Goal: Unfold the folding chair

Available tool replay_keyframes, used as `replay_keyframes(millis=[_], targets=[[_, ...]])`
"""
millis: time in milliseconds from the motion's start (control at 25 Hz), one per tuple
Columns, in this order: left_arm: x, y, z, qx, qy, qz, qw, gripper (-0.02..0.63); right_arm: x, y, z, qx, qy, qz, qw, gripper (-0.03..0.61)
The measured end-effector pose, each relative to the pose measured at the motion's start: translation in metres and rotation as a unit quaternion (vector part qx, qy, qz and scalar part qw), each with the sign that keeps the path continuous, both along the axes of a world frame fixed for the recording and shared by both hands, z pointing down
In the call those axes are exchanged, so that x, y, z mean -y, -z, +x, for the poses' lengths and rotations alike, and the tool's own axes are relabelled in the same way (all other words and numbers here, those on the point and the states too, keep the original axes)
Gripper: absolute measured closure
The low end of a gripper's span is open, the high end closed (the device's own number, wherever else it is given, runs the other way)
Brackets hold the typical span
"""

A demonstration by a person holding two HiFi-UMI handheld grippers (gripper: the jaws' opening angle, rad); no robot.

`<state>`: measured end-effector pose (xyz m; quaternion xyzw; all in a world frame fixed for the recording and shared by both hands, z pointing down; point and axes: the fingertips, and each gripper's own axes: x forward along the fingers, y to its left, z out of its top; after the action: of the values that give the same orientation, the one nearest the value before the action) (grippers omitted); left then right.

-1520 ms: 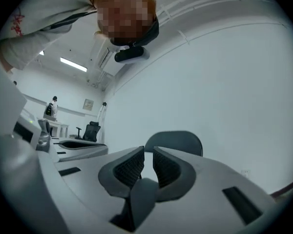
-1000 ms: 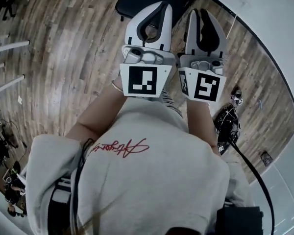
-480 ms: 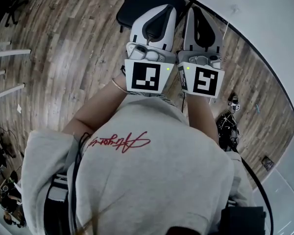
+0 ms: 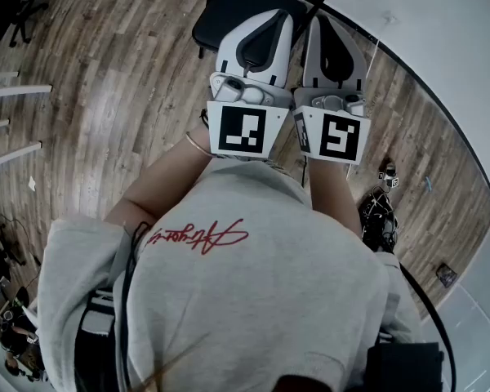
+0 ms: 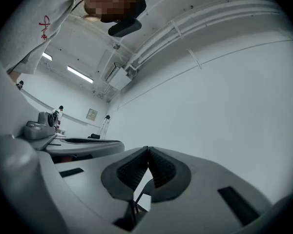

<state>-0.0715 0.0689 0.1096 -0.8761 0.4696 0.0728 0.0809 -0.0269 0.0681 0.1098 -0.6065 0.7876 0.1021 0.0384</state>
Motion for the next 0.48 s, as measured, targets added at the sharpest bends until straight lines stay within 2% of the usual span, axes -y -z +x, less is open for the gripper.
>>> replay_keyframes(millis=[480], targets=[[0.0001, -0.0037, -0.0007, -0.002, 0.013, -0.003, 0.9999, 0.598, -0.0050, -0.0026, 0.0080, 0.004, -0.003, -0.002, 1.000, 0.561]])
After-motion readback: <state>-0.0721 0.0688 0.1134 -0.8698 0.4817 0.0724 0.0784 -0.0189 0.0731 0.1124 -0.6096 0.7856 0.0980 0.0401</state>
